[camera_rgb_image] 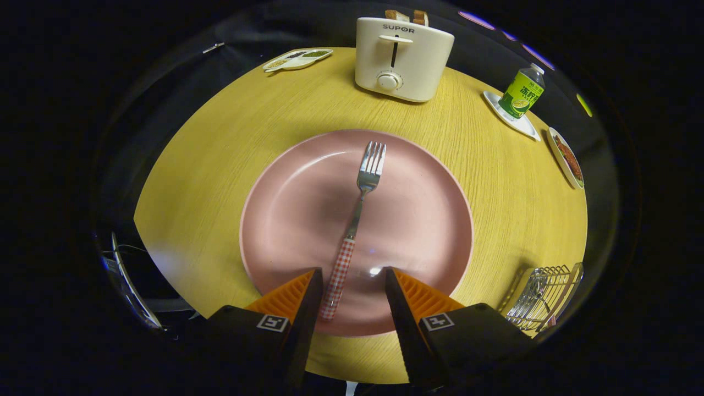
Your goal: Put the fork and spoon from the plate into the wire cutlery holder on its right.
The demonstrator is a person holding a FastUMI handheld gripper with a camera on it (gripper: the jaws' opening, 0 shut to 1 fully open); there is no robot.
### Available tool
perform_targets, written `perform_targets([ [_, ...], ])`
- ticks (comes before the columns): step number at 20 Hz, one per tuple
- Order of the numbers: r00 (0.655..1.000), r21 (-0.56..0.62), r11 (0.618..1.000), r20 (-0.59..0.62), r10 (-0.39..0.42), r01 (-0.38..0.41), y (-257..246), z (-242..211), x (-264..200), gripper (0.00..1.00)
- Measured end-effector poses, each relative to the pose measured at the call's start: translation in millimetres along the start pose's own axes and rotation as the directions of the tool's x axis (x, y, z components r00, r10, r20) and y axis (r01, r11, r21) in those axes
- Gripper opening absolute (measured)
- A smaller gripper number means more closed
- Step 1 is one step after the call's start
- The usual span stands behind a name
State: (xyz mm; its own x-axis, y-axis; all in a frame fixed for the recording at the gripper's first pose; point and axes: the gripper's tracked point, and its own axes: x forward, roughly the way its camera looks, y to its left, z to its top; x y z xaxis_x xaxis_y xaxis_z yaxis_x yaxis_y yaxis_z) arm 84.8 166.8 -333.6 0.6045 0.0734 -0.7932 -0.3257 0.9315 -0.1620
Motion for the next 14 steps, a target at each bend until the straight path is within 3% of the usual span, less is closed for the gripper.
perform_targets([
  [3,1.000,0.012,1.000,-0.007,-0.007,0.007,-4,1,-2,0.73],
  [9,0.999,0.056,0.998,-0.033,-0.003,0.005,-11,0,1,0.21],
  [12,0.997,-0.094,0.993,-0.031,0.067,-0.070,-11,-1,1,0.11],
  [14,0.996,-0.167,0.983,-0.046,0.070,-0.077,-17,-4,-1,0.09],
])
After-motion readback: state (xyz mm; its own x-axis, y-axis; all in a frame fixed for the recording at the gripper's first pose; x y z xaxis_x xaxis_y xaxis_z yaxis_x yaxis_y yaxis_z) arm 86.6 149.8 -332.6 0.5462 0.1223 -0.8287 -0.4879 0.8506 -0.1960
